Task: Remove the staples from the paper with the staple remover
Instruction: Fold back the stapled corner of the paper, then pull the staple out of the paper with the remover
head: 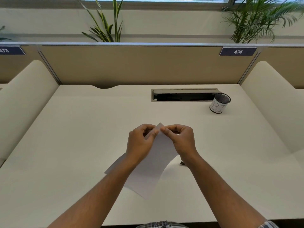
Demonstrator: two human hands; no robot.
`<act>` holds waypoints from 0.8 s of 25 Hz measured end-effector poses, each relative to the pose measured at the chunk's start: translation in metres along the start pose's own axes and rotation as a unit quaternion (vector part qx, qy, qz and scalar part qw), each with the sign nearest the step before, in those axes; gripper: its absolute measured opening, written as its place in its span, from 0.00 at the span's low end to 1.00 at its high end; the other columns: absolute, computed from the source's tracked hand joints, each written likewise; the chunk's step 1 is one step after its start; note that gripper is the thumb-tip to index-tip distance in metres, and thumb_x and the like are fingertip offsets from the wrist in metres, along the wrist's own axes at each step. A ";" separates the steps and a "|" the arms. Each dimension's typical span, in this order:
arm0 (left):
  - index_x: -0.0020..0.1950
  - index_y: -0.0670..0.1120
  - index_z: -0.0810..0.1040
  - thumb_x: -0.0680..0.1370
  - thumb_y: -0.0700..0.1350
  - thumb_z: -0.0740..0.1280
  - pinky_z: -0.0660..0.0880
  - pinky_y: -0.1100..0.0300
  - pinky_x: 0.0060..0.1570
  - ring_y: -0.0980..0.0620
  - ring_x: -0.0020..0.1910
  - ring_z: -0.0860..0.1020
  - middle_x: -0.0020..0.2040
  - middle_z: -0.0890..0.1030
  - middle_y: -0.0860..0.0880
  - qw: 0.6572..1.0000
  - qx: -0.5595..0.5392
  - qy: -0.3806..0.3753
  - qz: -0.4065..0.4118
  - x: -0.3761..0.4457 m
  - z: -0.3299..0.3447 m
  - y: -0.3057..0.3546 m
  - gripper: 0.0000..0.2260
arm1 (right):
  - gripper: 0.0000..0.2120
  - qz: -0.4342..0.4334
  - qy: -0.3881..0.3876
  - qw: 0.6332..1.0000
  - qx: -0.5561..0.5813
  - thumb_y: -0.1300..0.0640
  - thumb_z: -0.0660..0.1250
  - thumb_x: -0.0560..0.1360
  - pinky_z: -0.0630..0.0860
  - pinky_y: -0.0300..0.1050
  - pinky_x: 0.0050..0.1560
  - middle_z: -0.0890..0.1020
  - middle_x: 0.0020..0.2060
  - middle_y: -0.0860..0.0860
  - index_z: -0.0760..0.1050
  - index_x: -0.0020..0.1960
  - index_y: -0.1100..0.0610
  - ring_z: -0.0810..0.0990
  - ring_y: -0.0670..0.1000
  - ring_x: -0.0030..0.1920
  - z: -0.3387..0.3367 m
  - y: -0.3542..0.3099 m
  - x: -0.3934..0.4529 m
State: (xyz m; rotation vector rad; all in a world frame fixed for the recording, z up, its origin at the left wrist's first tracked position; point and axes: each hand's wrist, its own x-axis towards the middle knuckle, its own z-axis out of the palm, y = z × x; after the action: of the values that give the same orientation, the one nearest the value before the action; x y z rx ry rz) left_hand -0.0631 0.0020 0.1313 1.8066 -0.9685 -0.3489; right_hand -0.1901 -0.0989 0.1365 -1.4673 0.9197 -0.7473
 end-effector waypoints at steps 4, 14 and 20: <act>0.50 0.49 0.85 0.79 0.48 0.70 0.80 0.58 0.48 0.59 0.46 0.82 0.44 0.85 0.56 0.998 0.004 -0.025 -0.054 0.007 0.000 -0.008 0.05 | 0.06 0.047 -0.030 0.998 0.027 0.52 0.76 0.75 0.81 0.45 0.47 0.89 0.43 0.50 0.87 0.46 0.54 0.87 0.51 0.46 -0.002 0.009 0.000; 0.50 0.47 0.84 0.81 0.45 0.67 0.72 0.61 0.49 0.53 0.50 0.80 0.47 0.84 0.53 0.980 0.135 -0.121 -0.085 0.032 -0.006 -0.039 0.06 | 0.11 0.081 0.009 0.948 -0.307 0.54 0.74 0.75 0.78 0.47 0.58 0.84 0.51 0.42 0.82 0.56 0.48 0.83 0.47 0.55 -0.079 0.111 -0.004; 0.50 0.48 0.83 0.81 0.46 0.66 0.74 0.59 0.50 0.54 0.51 0.80 0.48 0.84 0.54 0.970 0.150 -0.170 -0.084 0.029 0.015 -0.056 0.06 | 0.26 0.145 -0.014 0.857 -0.494 0.50 0.76 0.72 0.75 0.50 0.56 0.72 0.62 0.52 0.73 0.67 0.53 0.72 0.57 0.64 -0.100 0.163 -0.025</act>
State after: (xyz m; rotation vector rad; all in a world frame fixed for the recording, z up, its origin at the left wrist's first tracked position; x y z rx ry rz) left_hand -0.0287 -0.0201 0.0806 2.1565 -1.1542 -0.6648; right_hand -0.3091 -0.1253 -0.0133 -2.1219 1.5835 0.0387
